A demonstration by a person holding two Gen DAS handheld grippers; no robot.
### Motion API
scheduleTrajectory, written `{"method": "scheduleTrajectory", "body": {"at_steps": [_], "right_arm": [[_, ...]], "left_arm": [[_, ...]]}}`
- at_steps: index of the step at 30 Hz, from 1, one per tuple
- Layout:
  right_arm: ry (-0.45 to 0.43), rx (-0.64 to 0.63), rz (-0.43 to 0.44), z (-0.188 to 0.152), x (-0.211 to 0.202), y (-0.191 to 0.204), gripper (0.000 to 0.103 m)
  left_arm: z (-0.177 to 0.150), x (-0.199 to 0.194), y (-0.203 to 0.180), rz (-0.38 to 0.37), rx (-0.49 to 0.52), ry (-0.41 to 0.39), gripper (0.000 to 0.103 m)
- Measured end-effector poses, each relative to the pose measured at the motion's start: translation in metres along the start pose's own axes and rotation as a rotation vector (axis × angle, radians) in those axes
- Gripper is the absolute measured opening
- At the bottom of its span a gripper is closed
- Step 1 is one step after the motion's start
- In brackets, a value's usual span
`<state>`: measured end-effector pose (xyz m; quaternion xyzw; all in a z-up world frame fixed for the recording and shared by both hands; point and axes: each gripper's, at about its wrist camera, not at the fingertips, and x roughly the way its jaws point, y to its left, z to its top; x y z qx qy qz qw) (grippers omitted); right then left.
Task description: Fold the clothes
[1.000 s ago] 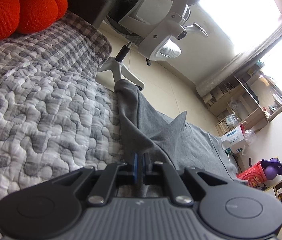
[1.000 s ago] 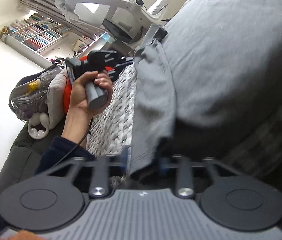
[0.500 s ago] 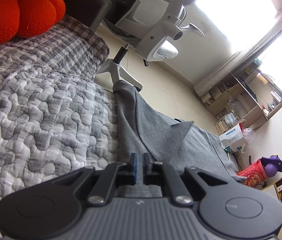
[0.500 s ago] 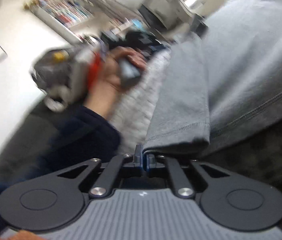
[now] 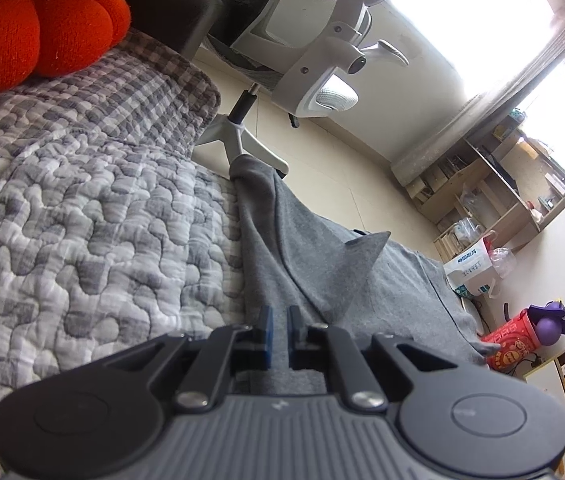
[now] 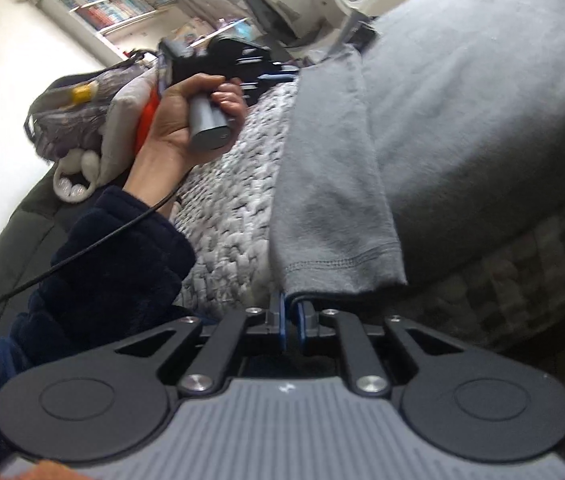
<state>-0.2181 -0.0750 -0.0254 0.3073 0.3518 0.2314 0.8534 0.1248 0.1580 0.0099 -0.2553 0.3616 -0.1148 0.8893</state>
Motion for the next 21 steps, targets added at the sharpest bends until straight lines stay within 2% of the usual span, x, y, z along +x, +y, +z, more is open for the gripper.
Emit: {"method": "scheduleTrajectory", "body": {"at_steps": [4, 8, 12, 14, 15, 16, 21], "right_arm": [[0.042, 0.026, 0.007, 0.0, -0.001, -0.001, 0.013], [0.077, -0.025, -0.033, -0.004, -0.008, 0.003, 0.013], [0.061, -0.005, -0.012, 0.0, -0.016, 0.001, 0.014], [0.059, 0.014, 0.004, 0.001, -0.016, 0.001, 0.019], [0.062, 0.022, 0.008, 0.001, -0.015, 0.001, 0.033], [0.065, 0.03, 0.013, 0.001, -0.014, 0.002, 0.039], [0.045, -0.06, 0.009, 0.004, -0.009, 0.02, 0.039]], "left_arm": [[-0.001, 0.001, 0.0, 0.001, 0.0, 0.01, 0.008], [-0.001, 0.001, 0.001, 0.003, 0.001, 0.012, 0.009], [-0.002, 0.0, 0.0, -0.004, 0.001, 0.014, 0.01], [-0.002, 0.0, -0.002, -0.007, 0.006, 0.015, 0.013], [-0.003, 0.0, -0.003, -0.007, 0.009, 0.016, 0.013], [-0.003, 0.0, -0.004, -0.008, 0.011, 0.016, 0.014], [-0.003, 0.002, -0.004, -0.002, 0.016, 0.019, 0.015]]}}
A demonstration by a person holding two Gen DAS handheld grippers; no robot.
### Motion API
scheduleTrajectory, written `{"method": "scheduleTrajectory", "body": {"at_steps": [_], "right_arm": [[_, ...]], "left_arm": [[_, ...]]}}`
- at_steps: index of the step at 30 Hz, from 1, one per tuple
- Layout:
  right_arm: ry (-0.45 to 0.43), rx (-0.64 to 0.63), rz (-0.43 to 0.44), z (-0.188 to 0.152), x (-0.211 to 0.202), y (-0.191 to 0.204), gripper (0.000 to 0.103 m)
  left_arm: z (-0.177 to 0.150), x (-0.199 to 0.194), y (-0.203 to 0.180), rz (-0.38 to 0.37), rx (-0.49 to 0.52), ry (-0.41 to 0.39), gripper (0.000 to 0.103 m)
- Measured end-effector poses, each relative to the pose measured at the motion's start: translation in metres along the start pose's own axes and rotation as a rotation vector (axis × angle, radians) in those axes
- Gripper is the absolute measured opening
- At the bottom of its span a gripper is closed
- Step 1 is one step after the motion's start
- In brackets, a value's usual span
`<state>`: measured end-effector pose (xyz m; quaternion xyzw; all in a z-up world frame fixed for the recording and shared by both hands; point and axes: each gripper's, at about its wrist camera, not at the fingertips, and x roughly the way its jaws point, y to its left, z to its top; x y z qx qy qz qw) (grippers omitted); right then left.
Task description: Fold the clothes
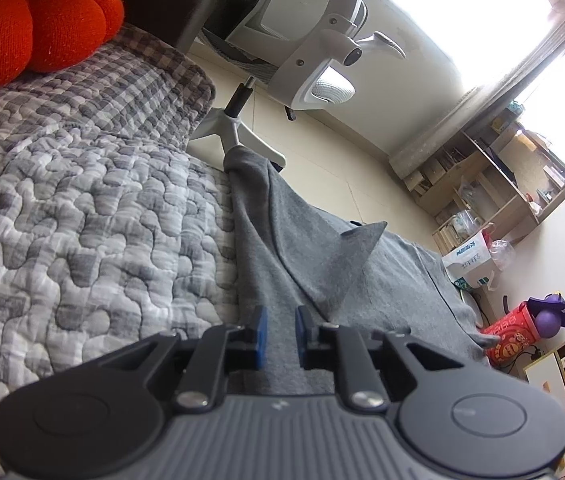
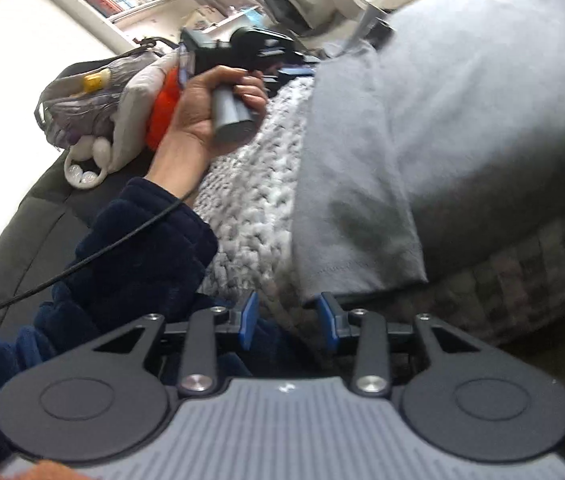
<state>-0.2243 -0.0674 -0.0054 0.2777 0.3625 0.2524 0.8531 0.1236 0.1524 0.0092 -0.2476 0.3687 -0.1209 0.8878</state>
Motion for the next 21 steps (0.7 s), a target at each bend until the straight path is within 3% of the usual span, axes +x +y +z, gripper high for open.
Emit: {"method": "scheduleTrajectory", "body": {"at_steps": [2, 3, 4, 11, 16, 17, 18, 19, 21], "right_arm": [[-0.012, -0.009, -0.04, 0.004, 0.007, 0.001, 0.039], [-0.009, -0.009, -0.055, 0.005, 0.01, -0.001, 0.033], [-0.004, -0.016, -0.064, 0.006, 0.012, -0.001, 0.003], [0.033, -0.173, -0.024, 0.02, -0.001, 0.005, 0.002], [-0.047, -0.156, -0.036, 0.1, -0.001, -0.007, 0.018], [-0.062, -0.151, -0.049, 0.12, 0.003, -0.01, 0.024], [-0.069, -0.149, -0.059, 0.139, 0.01, -0.014, 0.04], [-0.072, -0.156, -0.069, 0.158, 0.018, -0.016, 0.049], [-0.061, -0.205, -0.085, 0.195, 0.041, -0.018, 0.049]], "left_arm": [[0.0, 0.001, 0.0, 0.001, -0.001, 0.003, 0.015], [0.0, 0.001, 0.0, 0.001, 0.001, 0.003, 0.015], [0.0, 0.001, 0.0, 0.002, 0.003, 0.003, 0.015], [0.003, 0.002, 0.008, 0.026, -0.019, 0.0, 0.015], [0.005, 0.001, 0.015, 0.032, -0.045, -0.004, 0.015], [0.005, 0.0, 0.017, 0.033, -0.053, -0.009, 0.016], [0.006, -0.001, 0.019, 0.033, -0.061, -0.013, 0.016], [0.007, -0.002, 0.021, 0.034, -0.07, -0.017, 0.016], [0.009, -0.004, 0.026, 0.037, -0.09, -0.024, 0.016]]}}
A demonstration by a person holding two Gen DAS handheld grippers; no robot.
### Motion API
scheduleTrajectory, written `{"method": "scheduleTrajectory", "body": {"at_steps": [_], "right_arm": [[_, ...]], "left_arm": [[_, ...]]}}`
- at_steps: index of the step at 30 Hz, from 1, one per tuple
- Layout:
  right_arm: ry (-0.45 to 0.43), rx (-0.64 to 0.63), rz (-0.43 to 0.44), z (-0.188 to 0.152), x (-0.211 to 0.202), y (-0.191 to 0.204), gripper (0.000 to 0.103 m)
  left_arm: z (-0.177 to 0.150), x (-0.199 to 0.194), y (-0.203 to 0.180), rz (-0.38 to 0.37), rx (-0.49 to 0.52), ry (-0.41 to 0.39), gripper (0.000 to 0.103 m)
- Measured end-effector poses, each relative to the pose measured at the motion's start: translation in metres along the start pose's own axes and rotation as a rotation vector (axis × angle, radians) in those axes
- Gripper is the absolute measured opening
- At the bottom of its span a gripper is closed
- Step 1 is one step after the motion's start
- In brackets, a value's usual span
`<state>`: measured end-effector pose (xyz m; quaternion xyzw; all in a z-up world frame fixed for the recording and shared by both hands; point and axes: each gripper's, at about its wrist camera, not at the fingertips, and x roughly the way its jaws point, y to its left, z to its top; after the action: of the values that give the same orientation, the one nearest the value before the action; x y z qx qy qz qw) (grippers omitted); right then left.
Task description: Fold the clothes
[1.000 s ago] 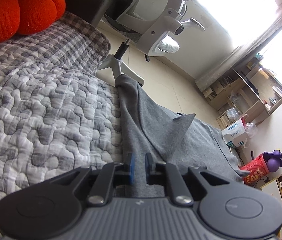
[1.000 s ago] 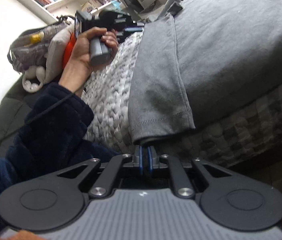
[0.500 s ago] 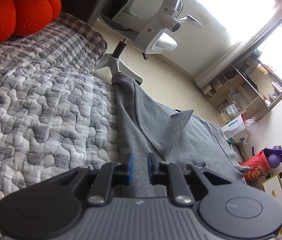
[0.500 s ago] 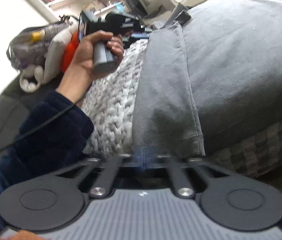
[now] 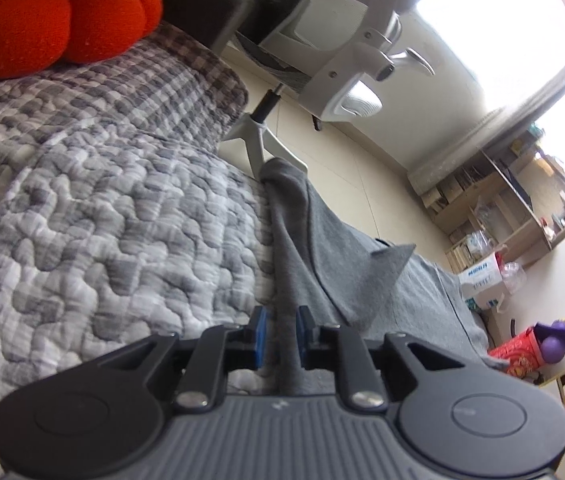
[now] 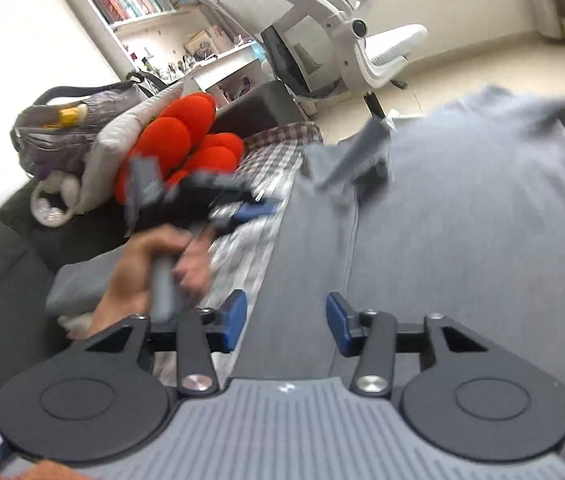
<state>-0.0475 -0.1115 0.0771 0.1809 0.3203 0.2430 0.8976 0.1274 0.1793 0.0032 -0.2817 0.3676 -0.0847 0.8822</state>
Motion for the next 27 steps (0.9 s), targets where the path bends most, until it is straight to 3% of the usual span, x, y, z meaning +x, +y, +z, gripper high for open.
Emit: {"method": "scheduleTrajectory", "body": {"at_steps": [4, 10, 16, 21, 23, 25, 27], "right_arm": [[0.031, -0.117, -0.06, 0.063, 0.062, -0.004, 0.049], [0.094, -0.279, -0.067, 0.135, 0.168, 0.0, 0.049], [0.17, -0.416, -0.099, 0.166, 0.265, 0.005, 0.049], [0.237, -0.489, -0.127, 0.172, 0.311, 0.008, 0.049], [0.273, -0.522, -0.149, 0.172, 0.324, 0.008, 0.035], [0.306, -0.554, -0.164, 0.17, 0.335, 0.009, 0.013], [0.316, -0.561, -0.15, 0.17, 0.338, 0.01, 0.002]], "left_arm": [[0.005, -0.004, 0.009, 0.022, -0.033, -0.014, 0.016], [0.012, -0.008, 0.021, 0.072, -0.069, -0.041, 0.021], [0.013, -0.003, 0.019, 0.106, -0.04, -0.041, 0.023], [0.011, 0.0, 0.012, 0.139, 0.032, -0.036, 0.025], [0.011, 0.0, 0.013, 0.14, 0.041, -0.035, 0.025], [0.011, 0.001, 0.014, 0.139, 0.043, -0.033, 0.025], [0.011, 0.002, 0.014, 0.139, 0.046, -0.032, 0.025]]}}
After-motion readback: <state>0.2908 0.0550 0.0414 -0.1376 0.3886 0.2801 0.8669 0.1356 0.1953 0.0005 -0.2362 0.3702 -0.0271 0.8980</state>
